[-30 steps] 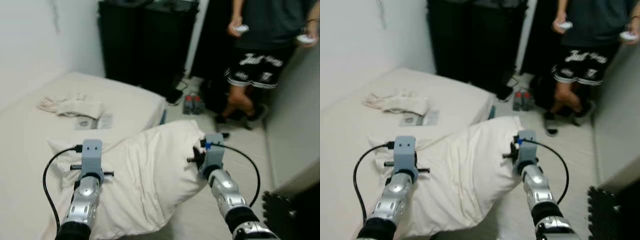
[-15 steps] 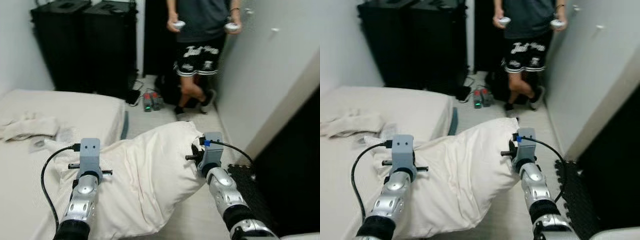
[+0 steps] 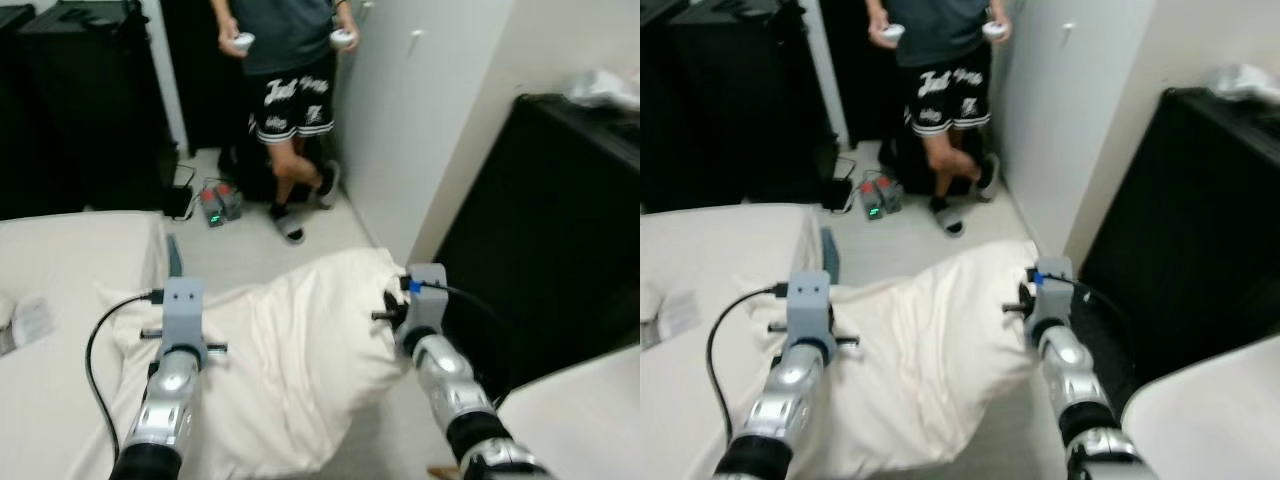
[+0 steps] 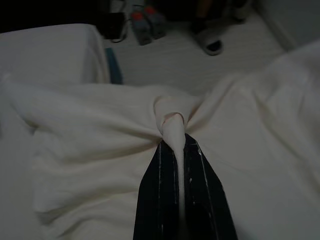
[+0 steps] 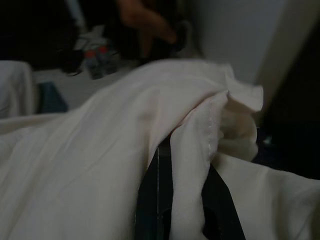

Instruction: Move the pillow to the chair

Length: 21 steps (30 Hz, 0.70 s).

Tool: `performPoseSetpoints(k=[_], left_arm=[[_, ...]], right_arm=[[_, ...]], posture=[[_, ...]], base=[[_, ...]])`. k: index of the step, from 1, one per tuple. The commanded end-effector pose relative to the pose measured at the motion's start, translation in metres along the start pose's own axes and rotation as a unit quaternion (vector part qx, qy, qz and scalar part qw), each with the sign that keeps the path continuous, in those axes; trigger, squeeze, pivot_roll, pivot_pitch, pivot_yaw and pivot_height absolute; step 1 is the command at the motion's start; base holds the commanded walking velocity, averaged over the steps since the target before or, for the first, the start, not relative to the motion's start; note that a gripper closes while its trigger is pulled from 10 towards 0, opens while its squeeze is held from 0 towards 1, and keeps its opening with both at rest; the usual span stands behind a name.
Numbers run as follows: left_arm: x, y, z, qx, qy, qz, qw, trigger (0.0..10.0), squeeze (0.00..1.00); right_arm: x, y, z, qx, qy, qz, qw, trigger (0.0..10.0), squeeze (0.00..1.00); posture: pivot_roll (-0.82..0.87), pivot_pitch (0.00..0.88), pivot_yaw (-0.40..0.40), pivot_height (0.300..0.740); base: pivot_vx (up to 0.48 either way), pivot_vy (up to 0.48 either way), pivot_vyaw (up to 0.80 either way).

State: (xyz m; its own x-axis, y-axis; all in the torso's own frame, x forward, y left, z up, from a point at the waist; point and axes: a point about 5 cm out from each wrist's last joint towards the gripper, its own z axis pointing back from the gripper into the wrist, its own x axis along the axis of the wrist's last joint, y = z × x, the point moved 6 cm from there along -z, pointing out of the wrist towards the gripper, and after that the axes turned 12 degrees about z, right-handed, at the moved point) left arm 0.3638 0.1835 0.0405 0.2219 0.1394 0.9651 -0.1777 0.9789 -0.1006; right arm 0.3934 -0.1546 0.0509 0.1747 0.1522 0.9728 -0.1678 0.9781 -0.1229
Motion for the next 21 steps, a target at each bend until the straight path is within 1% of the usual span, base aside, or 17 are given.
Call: performPoseSetpoints(k=[1, 6, 9, 11, 21], left_arm=[[0.0044, -0.0023, -0.0008, -0.007, -0.008, -0.002, 1.0, 10.0, 0.0], [0.0063, -0.0034, -0.0014, -0.008, -0.01, -0.001, 1.0, 10.0, 0.0], [0.0096, -0.0034, -0.0021, -0.005, -0.014, 0.009, 1.0, 10.0, 0.0], [0.0109, -0.0033, -0.0022, -0.004, -0.016, 0.013, 1.0, 10.0, 0.0], [0.0094, 0.0009, 0.0002, 0.001, -0.017, 0.012, 1.0, 10.0, 0.0]], right_arm=[[0.002, 0.0057, 0.0006, 0.005, -0.009, -0.004, 1.0, 10.0, 0.0], [0.0038, 0.0053, 0.0002, 0.004, -0.011, -0.005, 1.0, 10.0, 0.0], [0.0074, 0.0062, -0.0014, 0.005, -0.012, -0.021, 1.0, 10.0, 0.0], [0.0088, 0.0063, -0.0019, 0.005, -0.014, -0.025, 1.0, 10.0, 0.0], [0.0075, 0.0077, -0.002, 0.007, -0.011, -0.024, 1.0, 10.0, 0.0]], posture=[[-0.03, 0.069, -0.028, 0.74], [-0.04, 0.072, -0.032, 0.74], [-0.03, 0.071, -0.034, 0.74], [-0.04, 0.071, -0.034, 0.74], [-0.03, 0.069, -0.041, 0.74]], base=[[0.0, 0.0, -0.8], [0.0, 0.0, -0.8], [0.0, 0.0, -0.8], [0.0, 0.0, -0.8], [0.0, 0.0, -0.8]])
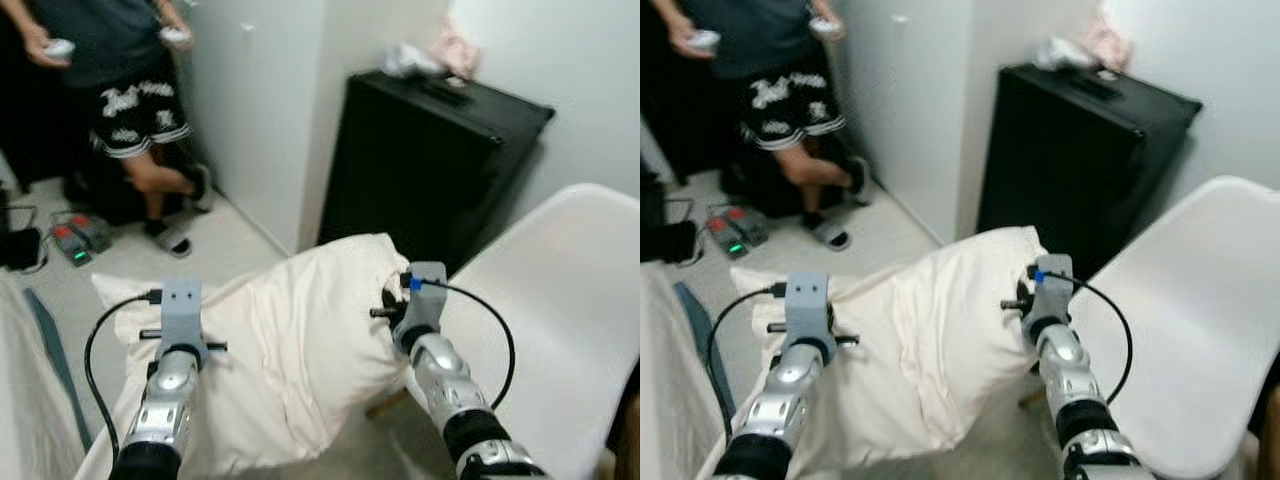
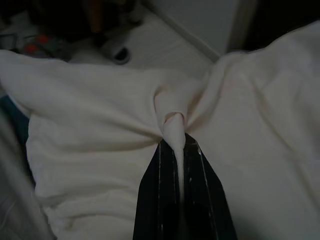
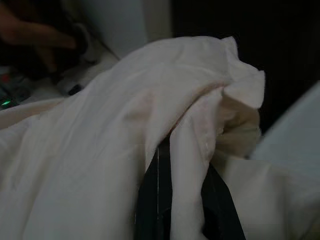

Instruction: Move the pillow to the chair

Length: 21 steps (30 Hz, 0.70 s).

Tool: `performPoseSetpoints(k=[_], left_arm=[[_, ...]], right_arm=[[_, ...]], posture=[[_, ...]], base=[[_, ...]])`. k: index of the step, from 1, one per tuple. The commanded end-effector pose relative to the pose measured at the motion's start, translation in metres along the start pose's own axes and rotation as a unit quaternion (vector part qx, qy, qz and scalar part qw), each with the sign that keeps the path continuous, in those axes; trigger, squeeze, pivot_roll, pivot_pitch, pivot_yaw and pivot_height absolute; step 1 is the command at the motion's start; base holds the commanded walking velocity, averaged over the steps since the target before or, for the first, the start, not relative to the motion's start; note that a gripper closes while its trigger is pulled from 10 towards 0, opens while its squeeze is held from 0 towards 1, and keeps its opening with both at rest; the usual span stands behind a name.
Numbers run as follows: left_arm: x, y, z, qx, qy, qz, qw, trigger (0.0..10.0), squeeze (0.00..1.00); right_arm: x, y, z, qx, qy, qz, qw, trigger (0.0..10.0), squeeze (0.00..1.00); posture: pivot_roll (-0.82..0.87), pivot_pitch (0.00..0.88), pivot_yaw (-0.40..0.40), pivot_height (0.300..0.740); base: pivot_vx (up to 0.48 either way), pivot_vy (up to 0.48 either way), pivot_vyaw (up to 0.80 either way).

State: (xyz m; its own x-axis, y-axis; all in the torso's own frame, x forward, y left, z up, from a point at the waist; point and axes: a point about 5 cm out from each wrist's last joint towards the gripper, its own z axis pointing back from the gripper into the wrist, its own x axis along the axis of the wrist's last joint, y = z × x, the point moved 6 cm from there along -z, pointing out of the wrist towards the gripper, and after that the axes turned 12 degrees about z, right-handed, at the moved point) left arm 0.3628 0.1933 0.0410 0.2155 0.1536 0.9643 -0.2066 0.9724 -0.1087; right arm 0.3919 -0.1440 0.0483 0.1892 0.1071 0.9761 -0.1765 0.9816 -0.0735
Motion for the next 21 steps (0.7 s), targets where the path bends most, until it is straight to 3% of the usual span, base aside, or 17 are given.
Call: performPoseSetpoints(k=[1, 21], left_arm=[[0.0071, -0.0086, 0.0009, -0.013, -0.015, 0.004, 1.0, 10.0, 0.0], [0.0082, -0.0085, 0.0, -0.017, -0.013, 0.003, 1.0, 10.0, 0.0]], right_arm=[[0.0087, -0.0023, -0.0013, 0.0, -0.014, -0.001, 1.0, 10.0, 0.0], [0.001, 0.0006, 0.0012, -0.003, -0.005, -0.005, 1.0, 10.0, 0.0]], posture=[[-0.03, 0.068, -0.04, 0.74], [-0.02, 0.047, -0.03, 0.74]], base=[[0.0, 0.0, -0.8], [0.0, 0.0, -0.8]])
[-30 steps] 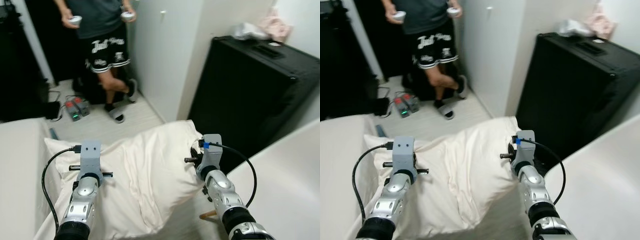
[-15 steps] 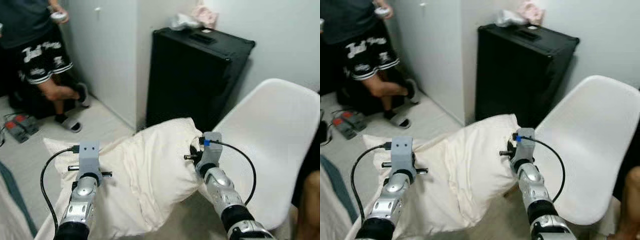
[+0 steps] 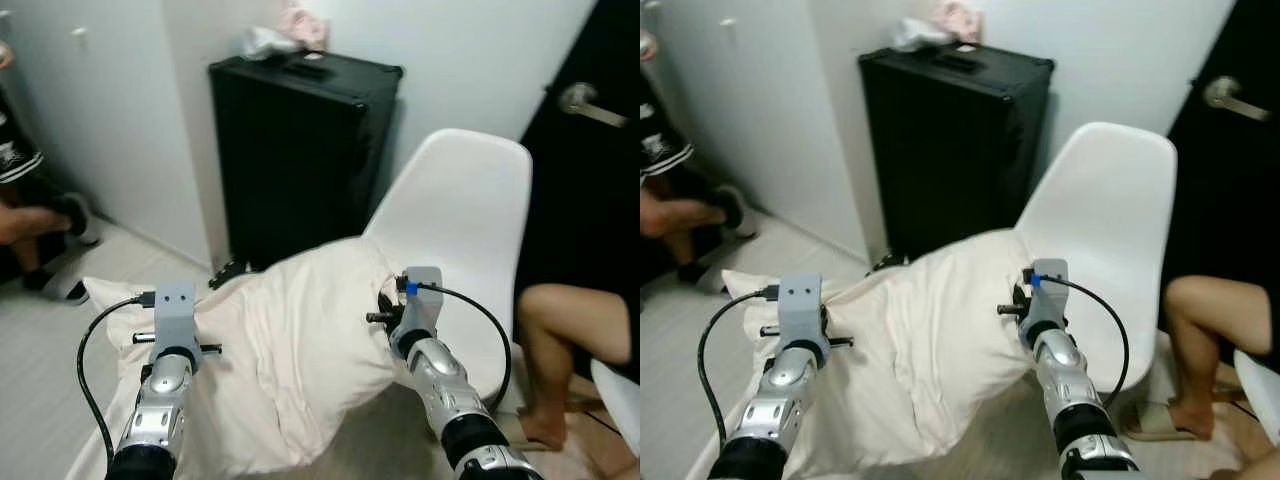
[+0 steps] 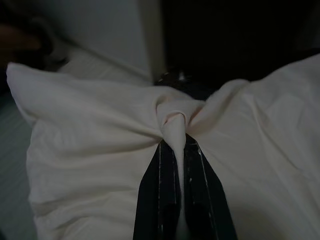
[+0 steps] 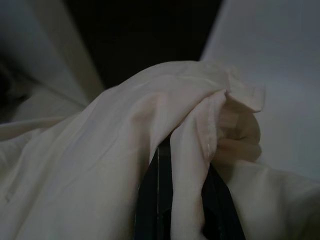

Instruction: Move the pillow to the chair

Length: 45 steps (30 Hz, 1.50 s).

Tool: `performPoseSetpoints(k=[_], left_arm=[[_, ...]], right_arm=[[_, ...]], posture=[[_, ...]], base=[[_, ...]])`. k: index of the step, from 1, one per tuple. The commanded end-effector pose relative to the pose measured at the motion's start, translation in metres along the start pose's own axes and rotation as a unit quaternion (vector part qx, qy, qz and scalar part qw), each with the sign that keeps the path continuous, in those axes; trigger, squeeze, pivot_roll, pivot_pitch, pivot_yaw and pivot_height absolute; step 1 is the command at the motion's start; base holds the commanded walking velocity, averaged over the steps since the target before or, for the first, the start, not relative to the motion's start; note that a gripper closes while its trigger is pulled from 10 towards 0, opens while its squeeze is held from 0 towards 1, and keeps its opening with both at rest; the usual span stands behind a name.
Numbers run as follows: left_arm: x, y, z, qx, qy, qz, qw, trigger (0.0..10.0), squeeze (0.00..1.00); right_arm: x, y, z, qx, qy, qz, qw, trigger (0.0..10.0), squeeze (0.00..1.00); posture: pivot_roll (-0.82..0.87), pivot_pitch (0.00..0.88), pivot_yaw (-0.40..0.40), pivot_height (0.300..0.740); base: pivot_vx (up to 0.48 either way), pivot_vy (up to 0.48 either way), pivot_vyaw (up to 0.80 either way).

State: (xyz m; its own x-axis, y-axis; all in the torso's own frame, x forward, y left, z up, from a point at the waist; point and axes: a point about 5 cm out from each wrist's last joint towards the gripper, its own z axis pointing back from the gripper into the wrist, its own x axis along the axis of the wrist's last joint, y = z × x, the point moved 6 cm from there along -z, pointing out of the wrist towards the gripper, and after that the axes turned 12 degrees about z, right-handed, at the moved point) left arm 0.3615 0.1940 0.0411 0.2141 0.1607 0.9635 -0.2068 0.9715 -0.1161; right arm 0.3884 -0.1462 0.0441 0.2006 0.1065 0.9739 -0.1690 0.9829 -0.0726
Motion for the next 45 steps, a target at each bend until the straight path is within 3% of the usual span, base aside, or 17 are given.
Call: performPoseSetpoints(k=[1, 22, 36, 41, 45], left_arm=[[0.008, -0.009, -0.001, -0.016, -0.013, -0.001, 1.0, 10.0, 0.0], [0.01, -0.01, -0.003, -0.017, -0.016, -0.005, 1.0, 10.0, 0.0], [0.007, 0.0, 0.001, -0.003, -0.015, -0.001, 1.0, 10.0, 0.0], [0.003, -0.002, 0.003, -0.008, -0.01, 0.015, 1.0, 10.0, 0.0], [0.006, -0.001, 0.004, -0.002, -0.019, 0.011, 1.0, 10.0, 0.0]], right_arm=[[0.006, 0.002, -0.002, 0.001, -0.01, -0.004, 1.0, 10.0, 0.0], [0.003, -0.001, -0.001, -0.004, -0.005, -0.003, 1.0, 10.0, 0.0], [-0.002, 0.004, -0.002, 0.007, 0.01, 0.005, 1.0, 10.0, 0.0], [-0.015, 0.015, -0.002, 0.032, 0.041, 0.042, 0.998, 10.0, 0.0], [-0.011, 0.016, -0.003, 0.031, 0.036, 0.036, 0.998, 10.0, 0.0]], posture=[[-0.02, 0.047, -0.03, 0.74], [-0.02, 0.033, -0.032, 0.74], [-0.01, 0.044, -0.051, 0.74], [-0.02, 0.056, -0.058, 0.74], [-0.02, 0.061, -0.059, 0.74]], base=[[0.0, 0.0, -0.8], [0.0, 0.0, -0.8], [0.0, 0.0, -0.79], [0.0, 0.0, 0.0], [0.0, 0.0, 0.0]])
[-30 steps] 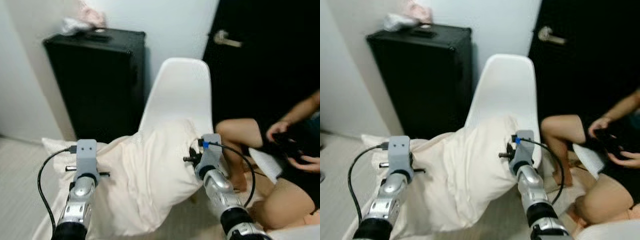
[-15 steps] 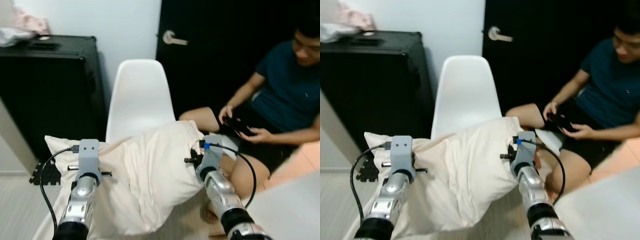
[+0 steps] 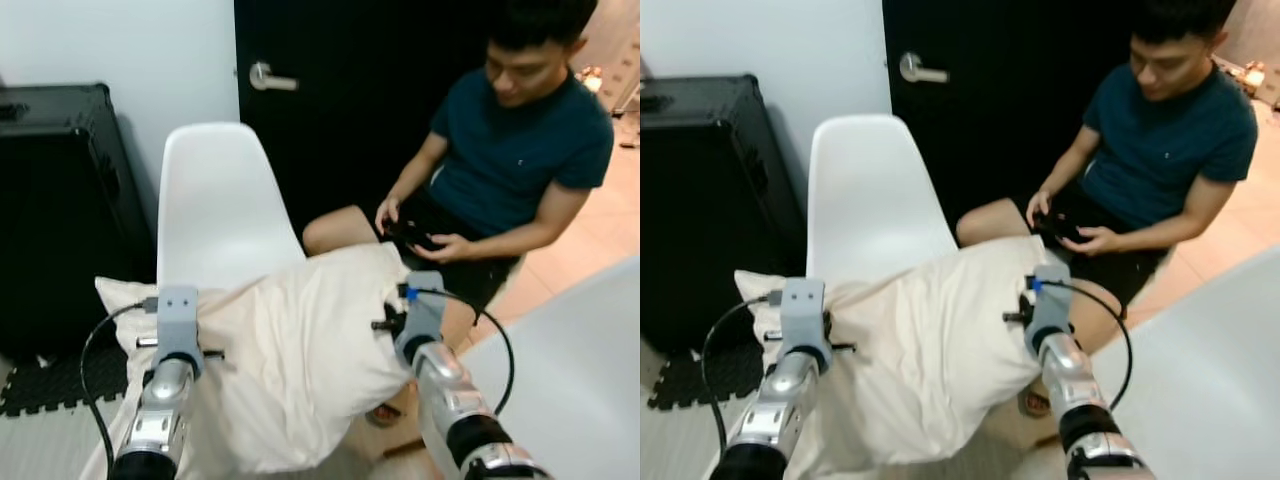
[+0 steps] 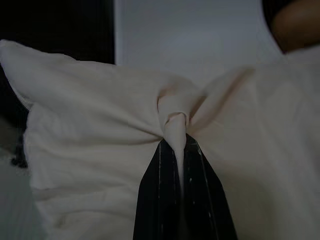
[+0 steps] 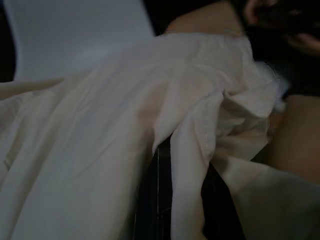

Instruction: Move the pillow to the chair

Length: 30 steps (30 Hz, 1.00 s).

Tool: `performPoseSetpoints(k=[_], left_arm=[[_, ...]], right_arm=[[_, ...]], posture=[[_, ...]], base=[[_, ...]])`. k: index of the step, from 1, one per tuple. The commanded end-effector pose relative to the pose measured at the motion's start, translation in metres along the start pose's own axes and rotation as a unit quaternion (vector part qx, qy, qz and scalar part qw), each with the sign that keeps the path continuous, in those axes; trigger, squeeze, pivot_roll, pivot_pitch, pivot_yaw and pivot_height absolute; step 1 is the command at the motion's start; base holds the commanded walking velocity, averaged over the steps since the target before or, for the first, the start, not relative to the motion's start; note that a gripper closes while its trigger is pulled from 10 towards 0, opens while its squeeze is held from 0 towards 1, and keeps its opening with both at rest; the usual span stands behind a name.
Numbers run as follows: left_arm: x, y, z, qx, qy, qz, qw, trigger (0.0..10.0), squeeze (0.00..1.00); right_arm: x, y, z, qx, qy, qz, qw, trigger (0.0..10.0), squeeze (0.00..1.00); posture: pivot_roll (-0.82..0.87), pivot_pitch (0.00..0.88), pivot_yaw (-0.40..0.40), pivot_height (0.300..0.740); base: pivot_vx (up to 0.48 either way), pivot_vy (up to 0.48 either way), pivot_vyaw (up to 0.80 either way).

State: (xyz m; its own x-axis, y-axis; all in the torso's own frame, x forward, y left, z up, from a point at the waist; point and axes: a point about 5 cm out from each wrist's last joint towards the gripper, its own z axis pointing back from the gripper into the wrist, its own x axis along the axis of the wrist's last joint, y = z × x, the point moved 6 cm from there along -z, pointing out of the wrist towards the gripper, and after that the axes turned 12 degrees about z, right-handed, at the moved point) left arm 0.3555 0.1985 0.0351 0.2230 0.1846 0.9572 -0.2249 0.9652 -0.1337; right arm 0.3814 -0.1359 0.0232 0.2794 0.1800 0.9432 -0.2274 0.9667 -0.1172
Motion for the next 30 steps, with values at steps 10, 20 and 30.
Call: performPoseSetpoints(k=[10, 20, 30], left_arm=[[0.02, -0.009, 0.0, -0.009, -0.044, 0.009, 0.999, 10.0, 0.0], [0.028, -0.013, 0.002, -0.028, -0.062, 0.018, 0.998, 10.0, 0.0], [0.031, -0.015, 0.003, -0.033, -0.068, 0.022, 0.997, 10.0, 0.0]], right_arm=[[0.013, 0.0, -0.003, 0.008, -0.016, 0.007, 1.0, 10.0, 0.0], [0.017, 0.003, -0.005, 0.013, -0.021, 0.007, 1.0, 10.0, 0.0], [0.019, 0.003, -0.006, 0.015, -0.024, 0.008, 1.0, 10.0, 0.0]], posture=[[-0.02, 0.058, -0.06, 0.74], [-0.01, 0.056, -0.063, 0.74], [-0.01, 0.054, -0.064, 0.74]], base=[[0.0, 0.0, 0.0], [0.094, 0.0, 0.0], [0.409, 0.0, 0.0]])
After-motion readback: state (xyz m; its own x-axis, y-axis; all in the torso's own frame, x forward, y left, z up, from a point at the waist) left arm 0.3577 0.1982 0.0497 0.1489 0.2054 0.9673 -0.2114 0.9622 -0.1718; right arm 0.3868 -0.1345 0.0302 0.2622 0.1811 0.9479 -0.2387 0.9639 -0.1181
